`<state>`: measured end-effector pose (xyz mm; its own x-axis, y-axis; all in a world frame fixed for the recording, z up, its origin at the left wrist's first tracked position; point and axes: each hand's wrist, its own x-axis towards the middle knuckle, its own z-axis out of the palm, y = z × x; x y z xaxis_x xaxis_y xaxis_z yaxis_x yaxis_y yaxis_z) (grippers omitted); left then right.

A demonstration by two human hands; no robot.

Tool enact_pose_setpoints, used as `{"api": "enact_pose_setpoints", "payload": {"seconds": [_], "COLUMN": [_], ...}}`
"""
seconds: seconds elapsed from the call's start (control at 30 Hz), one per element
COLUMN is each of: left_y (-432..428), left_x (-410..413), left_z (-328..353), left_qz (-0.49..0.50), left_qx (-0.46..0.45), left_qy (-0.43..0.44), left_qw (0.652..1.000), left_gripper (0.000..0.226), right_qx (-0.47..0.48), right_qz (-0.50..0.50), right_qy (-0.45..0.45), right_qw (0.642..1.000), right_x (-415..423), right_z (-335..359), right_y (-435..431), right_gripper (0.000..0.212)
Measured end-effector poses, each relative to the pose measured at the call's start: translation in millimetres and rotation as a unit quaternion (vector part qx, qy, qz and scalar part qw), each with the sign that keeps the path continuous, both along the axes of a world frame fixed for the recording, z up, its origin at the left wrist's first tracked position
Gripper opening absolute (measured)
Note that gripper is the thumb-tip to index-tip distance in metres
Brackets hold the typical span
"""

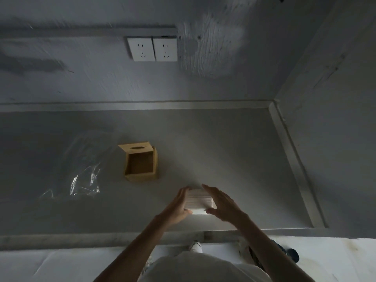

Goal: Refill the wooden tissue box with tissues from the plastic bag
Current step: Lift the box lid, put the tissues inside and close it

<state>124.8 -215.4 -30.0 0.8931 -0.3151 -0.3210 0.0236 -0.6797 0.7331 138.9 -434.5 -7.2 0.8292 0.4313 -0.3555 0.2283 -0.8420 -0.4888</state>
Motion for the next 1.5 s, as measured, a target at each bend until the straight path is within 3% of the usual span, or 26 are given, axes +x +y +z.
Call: {"api": "enact_pose_setpoints", "payload": {"seconds": [0.13,0.43,0.57,0.77,1.07,1.23,1.3,1.37,1.43,1.5], "left_y": [1.5,-3.6,-3.2,-3.8,-3.2,-0.7,1.9,4.0,1.7,-5.1], "left_x": [9.7,9.7,11.6,8.4,7.7,7.8,14.3,22.0,27.6,31.8], "left_z": [9.9,11.3,12.9,11.3,12.0,18.8,28.9,40.5,49.2,49.4], "left_qz": [-0.016,-0.040,-0.039,-0.050,-0.020,0.048,0.109,0.151,0.170,0.204], "left_qx": [0.052,0.113,0.116,0.096,0.094,-0.003,-0.096,-0.178,-0.175,-0.104], "left_qy": [-0.054,-0.051,-0.052,-0.022,-0.020,0.074,0.171,0.265,0.302,0.284], "left_qw": [0.997,0.991,0.991,0.994,0.995,0.996,0.975,0.936,0.922,0.931], "left_gripper": [0.070,0.076,0.075,0.088,0.075,0.076,0.068,0.042,0.018,0.017], "right_qx": [-0.022,-0.036,-0.031,0.007,0.021,0.102,0.203,0.257,0.247,0.176], "right_qz": [0.004,0.019,0.005,-0.005,-0.033,-0.056,-0.119,-0.191,-0.242,-0.263], "right_qy": [-0.046,-0.044,-0.050,0.012,-0.005,0.084,0.191,0.279,0.329,0.324], "right_qw": [0.999,0.998,0.998,1.000,0.999,0.990,0.953,0.905,0.879,0.892], "right_x": [10.2,6.1,5.6,6.2,4.5,8.5,15.7,23.0,28.2,29.0], "right_z": [5.1,-1.1,-2.3,-4.8,-11.3,-4.6,4.4,14.9,20.1,18.2], "right_y": [-4.0,-0.8,-5.5,-8.3,-13.1,-14.4,-18.9,-19.8,-15.8,-9.3], "right_gripper": [0.073,0.069,0.067,0.089,0.072,0.073,0.074,0.066,0.058,0.054]}}
